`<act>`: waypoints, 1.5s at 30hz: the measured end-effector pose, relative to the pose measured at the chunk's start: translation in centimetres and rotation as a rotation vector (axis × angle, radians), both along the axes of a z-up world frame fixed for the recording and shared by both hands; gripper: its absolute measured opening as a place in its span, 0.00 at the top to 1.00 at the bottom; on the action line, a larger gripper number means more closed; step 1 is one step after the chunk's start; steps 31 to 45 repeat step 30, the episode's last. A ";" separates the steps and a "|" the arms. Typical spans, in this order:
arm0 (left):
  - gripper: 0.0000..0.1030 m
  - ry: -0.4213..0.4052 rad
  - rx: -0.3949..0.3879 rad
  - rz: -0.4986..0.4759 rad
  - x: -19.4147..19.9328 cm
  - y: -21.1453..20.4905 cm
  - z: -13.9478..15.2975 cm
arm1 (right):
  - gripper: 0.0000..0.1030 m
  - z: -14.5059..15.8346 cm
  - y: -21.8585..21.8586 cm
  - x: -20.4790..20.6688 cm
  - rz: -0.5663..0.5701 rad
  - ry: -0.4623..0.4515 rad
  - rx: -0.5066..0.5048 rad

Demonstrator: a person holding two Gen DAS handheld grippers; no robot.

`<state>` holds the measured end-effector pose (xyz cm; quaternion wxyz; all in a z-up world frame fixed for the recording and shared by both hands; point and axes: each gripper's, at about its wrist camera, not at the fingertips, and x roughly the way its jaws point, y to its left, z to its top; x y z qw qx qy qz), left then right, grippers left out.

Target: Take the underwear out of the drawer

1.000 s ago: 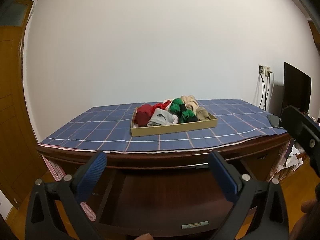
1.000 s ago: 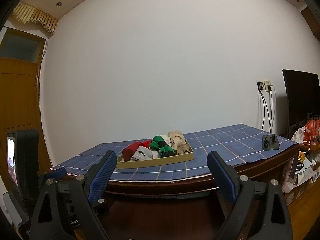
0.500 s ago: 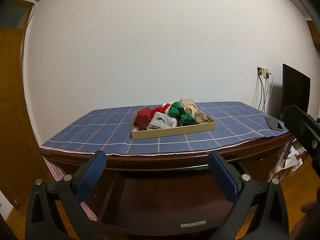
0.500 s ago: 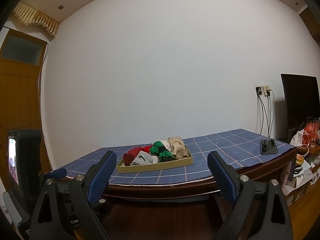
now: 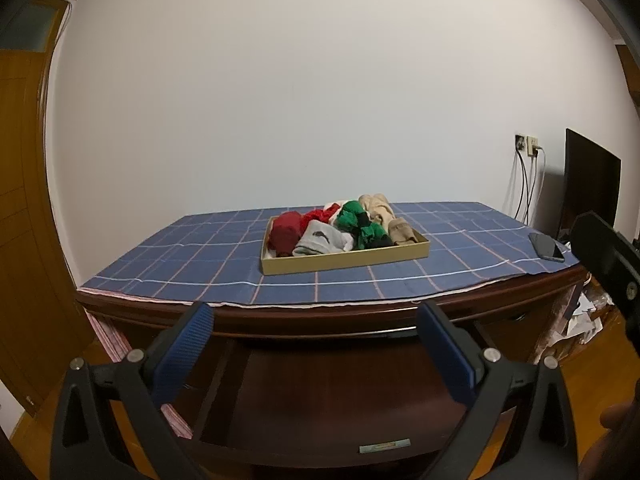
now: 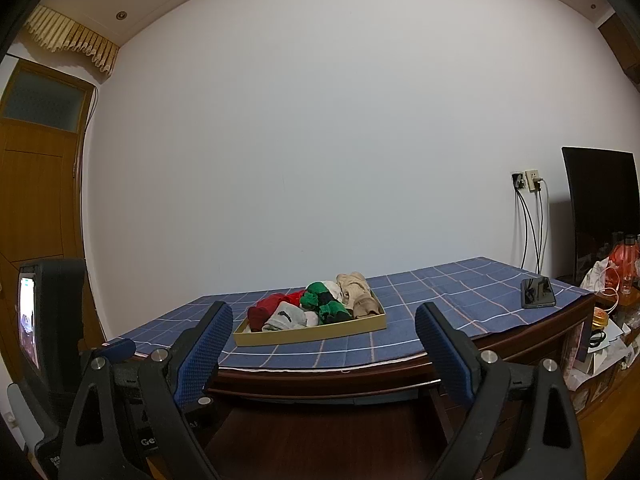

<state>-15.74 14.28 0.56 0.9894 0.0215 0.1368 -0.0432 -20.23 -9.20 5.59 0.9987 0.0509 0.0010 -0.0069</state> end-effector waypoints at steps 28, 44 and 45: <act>0.00 -0.022 -0.001 0.006 -0.7 -0.1 0.2 | 0.08 0.0 -0.1 -0.1 0.004 0.006 0.004; 0.00 -0.015 -0.005 0.006 -0.6 0.0 0.2 | 0.08 -0.1 -0.1 0.0 0.004 0.009 0.004; 0.00 -0.015 -0.005 0.006 -0.6 0.0 0.2 | 0.08 -0.1 -0.1 0.0 0.004 0.009 0.004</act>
